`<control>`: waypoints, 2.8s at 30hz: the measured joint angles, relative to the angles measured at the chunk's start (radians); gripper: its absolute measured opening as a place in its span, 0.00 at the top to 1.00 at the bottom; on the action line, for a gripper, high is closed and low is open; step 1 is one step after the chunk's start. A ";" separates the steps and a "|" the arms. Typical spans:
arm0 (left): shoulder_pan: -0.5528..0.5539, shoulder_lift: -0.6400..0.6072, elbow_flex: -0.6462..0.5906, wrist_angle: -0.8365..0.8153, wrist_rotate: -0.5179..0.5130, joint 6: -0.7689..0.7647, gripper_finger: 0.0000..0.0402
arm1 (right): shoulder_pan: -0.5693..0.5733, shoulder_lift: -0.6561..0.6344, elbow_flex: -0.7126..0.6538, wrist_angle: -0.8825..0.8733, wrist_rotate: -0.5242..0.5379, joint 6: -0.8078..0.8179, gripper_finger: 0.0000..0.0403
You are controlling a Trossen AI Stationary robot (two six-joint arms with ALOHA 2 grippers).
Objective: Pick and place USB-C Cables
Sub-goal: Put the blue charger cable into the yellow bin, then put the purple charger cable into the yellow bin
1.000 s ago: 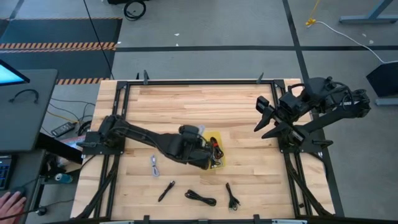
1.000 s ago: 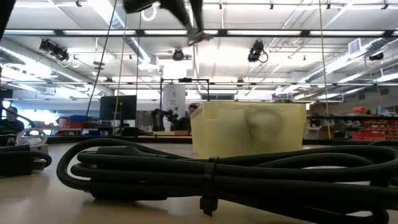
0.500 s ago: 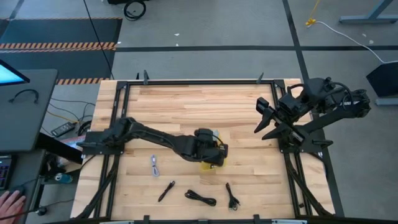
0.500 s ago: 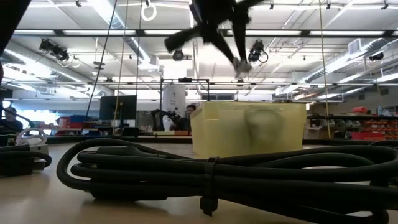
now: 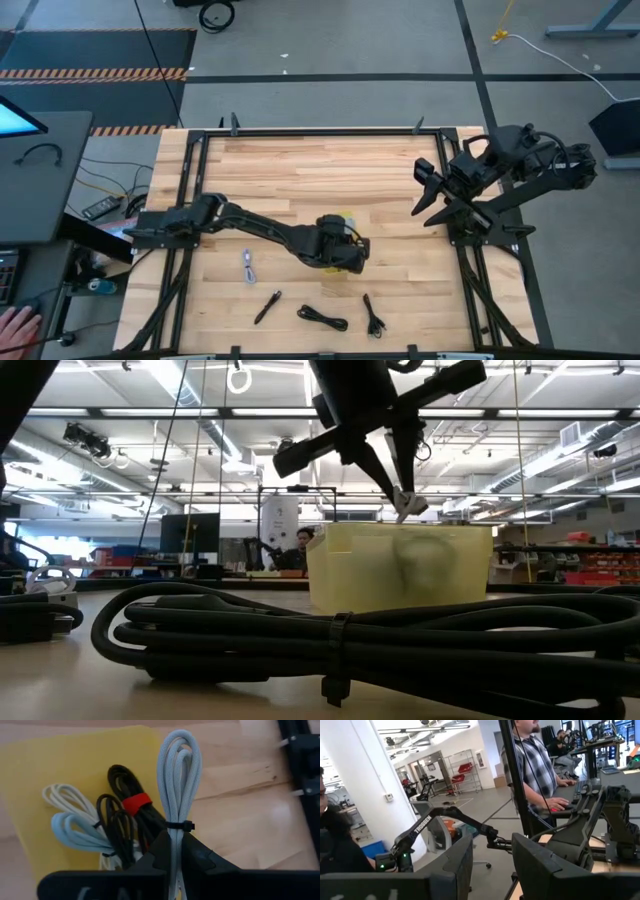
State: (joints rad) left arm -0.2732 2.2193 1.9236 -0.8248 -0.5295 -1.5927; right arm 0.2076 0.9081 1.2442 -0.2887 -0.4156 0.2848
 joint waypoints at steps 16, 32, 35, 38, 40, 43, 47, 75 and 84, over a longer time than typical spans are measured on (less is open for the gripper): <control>-0.002 0.072 -0.002 0.017 0.064 -0.065 0.94 | 0.000 -0.014 0.000 -0.004 0.000 -0.016 0.65; 0.004 0.075 0.000 0.024 0.075 -0.034 0.76 | 0.000 -0.014 0.000 -0.006 -0.006 -0.019 0.65; 0.005 0.075 0.000 0.024 0.075 -0.032 0.71 | 0.000 -0.014 0.000 -0.006 -0.006 -0.019 0.65; 0.007 0.075 0.000 0.030 0.075 -0.014 0.70 | 0.000 -0.014 0.000 -0.006 -0.007 -0.019 0.65; 0.007 0.075 0.005 0.023 0.074 -0.005 0.70 | 0.000 -0.014 0.000 -0.006 -0.007 -0.019 0.65; 0.006 0.073 0.040 0.015 0.044 0.046 0.70 | 0.000 -0.014 0.000 -0.006 -0.007 -0.019 0.65; 0.009 0.069 0.142 -0.073 -0.033 0.117 0.72 | 0.000 -0.014 0.000 -0.006 -0.007 -0.019 0.65; -0.263 0.010 0.163 -0.748 0.267 -0.549 0.73 | 0.000 -0.021 0.000 -0.005 -0.006 -0.025 0.65; -0.258 -0.124 0.071 -0.745 0.222 -0.456 0.73 | 0.000 -0.021 0.000 -0.005 -0.006 -0.026 0.65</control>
State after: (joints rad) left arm -0.5308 2.0951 1.9948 -1.5696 -0.3074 -2.0492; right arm 0.2073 0.8870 1.2442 -0.2935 -0.4221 0.2588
